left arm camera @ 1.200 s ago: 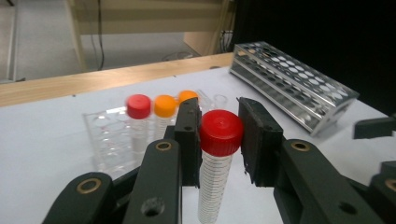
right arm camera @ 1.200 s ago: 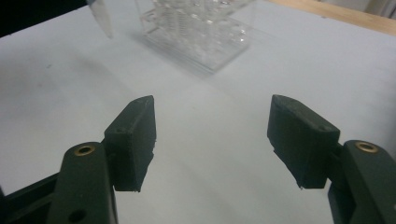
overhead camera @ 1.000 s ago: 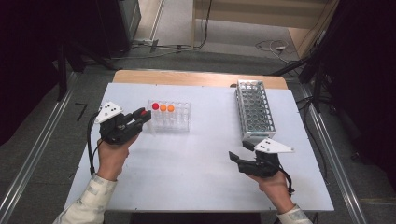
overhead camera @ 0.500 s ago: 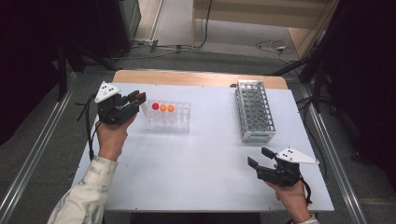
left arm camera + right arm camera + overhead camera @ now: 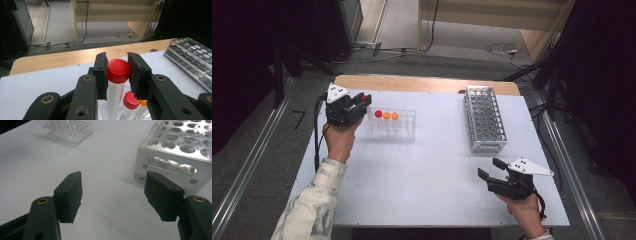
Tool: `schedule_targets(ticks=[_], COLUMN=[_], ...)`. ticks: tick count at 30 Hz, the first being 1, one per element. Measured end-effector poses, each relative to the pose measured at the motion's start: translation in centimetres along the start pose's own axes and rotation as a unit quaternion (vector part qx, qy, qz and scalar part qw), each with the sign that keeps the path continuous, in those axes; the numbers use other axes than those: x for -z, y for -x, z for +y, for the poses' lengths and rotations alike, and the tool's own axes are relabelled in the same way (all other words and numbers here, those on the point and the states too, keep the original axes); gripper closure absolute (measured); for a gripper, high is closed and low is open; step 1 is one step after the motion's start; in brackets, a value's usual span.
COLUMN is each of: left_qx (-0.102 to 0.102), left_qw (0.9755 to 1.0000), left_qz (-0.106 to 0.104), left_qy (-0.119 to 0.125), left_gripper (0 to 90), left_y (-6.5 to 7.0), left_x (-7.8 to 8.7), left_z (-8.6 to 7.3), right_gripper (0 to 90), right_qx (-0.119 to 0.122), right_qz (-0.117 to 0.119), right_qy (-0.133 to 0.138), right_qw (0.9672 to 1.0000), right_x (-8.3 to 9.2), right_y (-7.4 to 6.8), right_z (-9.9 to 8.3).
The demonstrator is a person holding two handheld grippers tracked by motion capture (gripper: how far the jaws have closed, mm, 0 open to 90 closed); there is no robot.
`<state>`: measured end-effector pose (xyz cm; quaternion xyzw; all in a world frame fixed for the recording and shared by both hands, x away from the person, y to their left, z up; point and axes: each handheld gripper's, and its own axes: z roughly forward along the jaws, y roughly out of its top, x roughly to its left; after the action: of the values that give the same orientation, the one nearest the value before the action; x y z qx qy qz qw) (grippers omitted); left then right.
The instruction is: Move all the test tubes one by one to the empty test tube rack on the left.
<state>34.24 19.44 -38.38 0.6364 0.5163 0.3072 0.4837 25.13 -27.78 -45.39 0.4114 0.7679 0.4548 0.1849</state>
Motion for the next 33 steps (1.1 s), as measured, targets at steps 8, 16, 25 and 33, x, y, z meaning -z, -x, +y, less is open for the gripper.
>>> schedule_targets(ticks=[8, 16, 25, 33], left_qx=[-0.010, -0.017, -0.015, -0.013], left_qw=[0.9999, 0.9997, 0.9996, 0.9996], left_qz=[0.010, 0.014, 0.019, 0.020], left_qy=[-0.006, -0.009, -0.013, -0.012], left_gripper=[70.4, 70.2, 70.2, 70.0], left_y=[0.3, 0.8, 0.7, 0.8], left_x=[-0.5, -0.9, -1.0, -1.1], left_z=[-1.6, -2.4, -2.8, -2.8], right_gripper=[29.6, 29.5, 29.6, 29.6], right_qx=[0.003, 0.001, 0.000, -0.001], right_qz=[0.000, -0.001, -0.002, -0.002], right_qy=[-0.003, -0.007, -0.008, -0.007], right_qw=[1.0000, 1.0000, 1.0000, 1.0000], right_x=[-0.1, -0.3, -0.3, -0.3], right_y=[-0.1, -0.1, -0.1, -0.1], right_z=[-0.1, -0.1, -0.2, -0.1])
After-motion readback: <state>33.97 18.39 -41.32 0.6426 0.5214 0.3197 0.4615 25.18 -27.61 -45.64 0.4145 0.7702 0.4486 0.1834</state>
